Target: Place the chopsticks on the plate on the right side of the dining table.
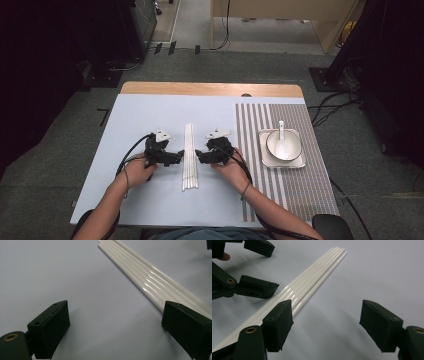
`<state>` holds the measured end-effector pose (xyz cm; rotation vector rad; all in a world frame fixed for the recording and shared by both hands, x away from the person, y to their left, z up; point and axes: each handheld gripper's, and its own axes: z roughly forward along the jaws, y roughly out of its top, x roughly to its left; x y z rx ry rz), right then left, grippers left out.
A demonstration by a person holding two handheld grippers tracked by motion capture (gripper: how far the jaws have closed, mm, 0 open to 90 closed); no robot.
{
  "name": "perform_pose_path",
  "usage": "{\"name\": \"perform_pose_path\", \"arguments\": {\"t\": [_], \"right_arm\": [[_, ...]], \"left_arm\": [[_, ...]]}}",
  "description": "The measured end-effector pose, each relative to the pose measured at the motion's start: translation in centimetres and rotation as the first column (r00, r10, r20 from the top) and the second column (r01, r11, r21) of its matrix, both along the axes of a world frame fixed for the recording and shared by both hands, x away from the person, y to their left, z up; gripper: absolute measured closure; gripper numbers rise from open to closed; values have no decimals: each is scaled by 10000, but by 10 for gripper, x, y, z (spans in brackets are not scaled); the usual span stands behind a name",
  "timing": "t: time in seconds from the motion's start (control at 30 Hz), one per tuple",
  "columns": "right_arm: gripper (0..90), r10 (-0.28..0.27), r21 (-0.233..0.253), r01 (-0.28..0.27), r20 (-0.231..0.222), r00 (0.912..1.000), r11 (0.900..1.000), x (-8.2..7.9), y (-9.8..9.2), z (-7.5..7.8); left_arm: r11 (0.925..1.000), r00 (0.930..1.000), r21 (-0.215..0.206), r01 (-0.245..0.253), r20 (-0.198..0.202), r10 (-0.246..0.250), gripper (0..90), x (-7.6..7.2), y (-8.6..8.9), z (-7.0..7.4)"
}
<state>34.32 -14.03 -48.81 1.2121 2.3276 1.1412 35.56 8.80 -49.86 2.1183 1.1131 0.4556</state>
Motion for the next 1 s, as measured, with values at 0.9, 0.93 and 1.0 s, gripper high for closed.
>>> {"name": "perform_pose_path", "arguments": {"t": [0.9, 0.93, 1.0], "right_arm": [[391, 617, -167, -616, 57, 9981, 9980, -7, 14, -7], [391, 617, -167, -616, 57, 9981, 9980, -7, 14, -7], [393, 608, -255, -607, 15, 9981, 9978, -8, 15, -9]], "left_arm": [[10000, 10000, 32, 16, 7, -16, 77, 0, 0, 0], [10000, 10000, 31, 15, 7, -15, 77, 0, 0, 0], [10000, 10000, 33, 15, 6, -15, 78, 0, 0, 0]]}}
